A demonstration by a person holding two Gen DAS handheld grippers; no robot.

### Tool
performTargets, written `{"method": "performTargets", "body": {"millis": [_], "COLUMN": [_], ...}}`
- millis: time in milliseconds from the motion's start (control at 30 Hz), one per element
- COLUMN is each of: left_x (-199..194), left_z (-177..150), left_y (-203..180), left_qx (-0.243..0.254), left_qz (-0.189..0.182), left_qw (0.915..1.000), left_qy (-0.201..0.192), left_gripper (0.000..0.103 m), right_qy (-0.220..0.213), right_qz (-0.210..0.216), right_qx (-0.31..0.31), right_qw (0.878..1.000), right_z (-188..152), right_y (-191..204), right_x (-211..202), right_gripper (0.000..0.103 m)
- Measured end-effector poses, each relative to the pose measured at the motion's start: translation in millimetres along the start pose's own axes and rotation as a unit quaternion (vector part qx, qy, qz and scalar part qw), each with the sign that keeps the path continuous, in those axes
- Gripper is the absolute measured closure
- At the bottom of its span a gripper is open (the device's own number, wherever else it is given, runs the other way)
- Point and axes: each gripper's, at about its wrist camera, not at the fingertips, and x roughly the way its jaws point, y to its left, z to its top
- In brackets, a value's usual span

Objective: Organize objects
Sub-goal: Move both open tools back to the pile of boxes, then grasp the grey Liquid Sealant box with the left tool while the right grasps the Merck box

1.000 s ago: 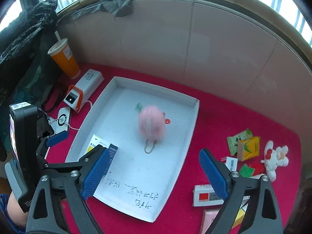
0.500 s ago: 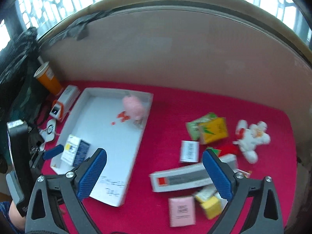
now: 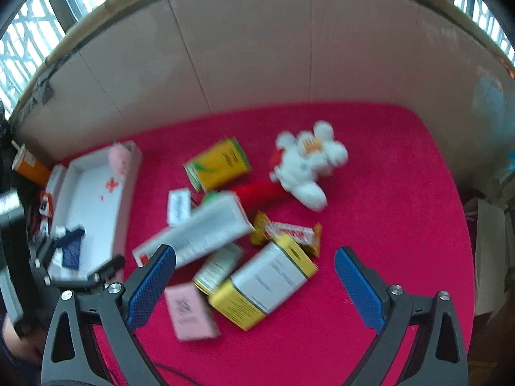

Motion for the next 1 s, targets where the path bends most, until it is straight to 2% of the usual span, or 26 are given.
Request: {"method": "performTargets", "body": {"millis": [100, 167, 233, 300, 433, 533, 700, 800, 833, 867, 900, 933, 1000], "left_x": [9.3, 14.9, 19.6, 25.4, 35.7, 43.2, 54.9, 61.6, 62.7, 63.3, 63.1, 61.9, 60.5], "left_z": [5.2, 7.2, 9.3, 10.6, 14.5, 19.4, 21.8, 22.7, 23.3, 23.9, 24.2, 24.4, 23.3], "left_y": [-18.3, -28.3, -36.6, -46.2, -57.2, -62.7, -71.6, -74.0, -74.8, -75.9, -76.8, -77.5, -77.2], "left_qx": [0.064, 0.098, 0.122, 0.146, 0.169, 0.177, 0.196, 0.194, 0.191, 0.189, 0.187, 0.185, 0.177], "left_qz": [-0.001, -0.003, -0.005, -0.008, -0.005, -0.001, 0.002, 0.001, -0.001, -0.004, -0.007, -0.009, -0.007], "left_qw": [0.9979, 0.9952, 0.9924, 0.9890, 0.9853, 0.9837, 0.9799, 0.9798, 0.9802, 0.9805, 0.9808, 0.9814, 0.9828], "left_qy": [0.005, 0.011, 0.015, 0.021, 0.026, 0.028, 0.039, 0.049, 0.052, 0.054, 0.054, 0.051, 0.050], "left_gripper": [0.009, 0.009, 0.009, 0.009, 0.009, 0.009, 0.009, 0.009, 0.009, 0.009, 0.013, 0.029, 0.052], "right_qy": [0.037, 0.074, 0.109, 0.127, 0.133, 0.144, 0.162, 0.157, 0.155, 0.154, 0.152, 0.153, 0.153], "right_qz": [0.009, 0.040, 0.064, 0.066, 0.080, 0.073, 0.059, 0.048, 0.045, 0.042, 0.040, 0.043, 0.052], "right_qx": [0.008, 0.060, 0.142, 0.184, 0.241, 0.273, 0.288, 0.280, 0.275, 0.269, 0.259, 0.249, 0.249], "right_qw": [0.999, 0.995, 0.982, 0.972, 0.958, 0.948, 0.942, 0.946, 0.948, 0.950, 0.953, 0.955, 0.955], "right_z": [-15.3, -26.4, -36.6, -40.9, -41.6, -39.9, -42.9, -41.6, -40.9, -40.2, -39.2, -38.8, -41.6], "right_y": [-14.4, -28.6, -47.9, -56.9, -63.4, -63.8, -58.8, -54.2, -52.3, -50.4, -47.7, -45.1, -44.3], "right_x": [17.6, 35.1, 55.3, 68.6, 85.6, 96.0, 107.6, 106.0, 105.0, 103.9, 102.5, 101.6, 99.4], "right_gripper": [0.002, 0.002, 0.002, 0.002, 0.002, 0.003, 0.009, 0.011, 0.014, 0.024, 0.031, 0.032, 0.033]}}
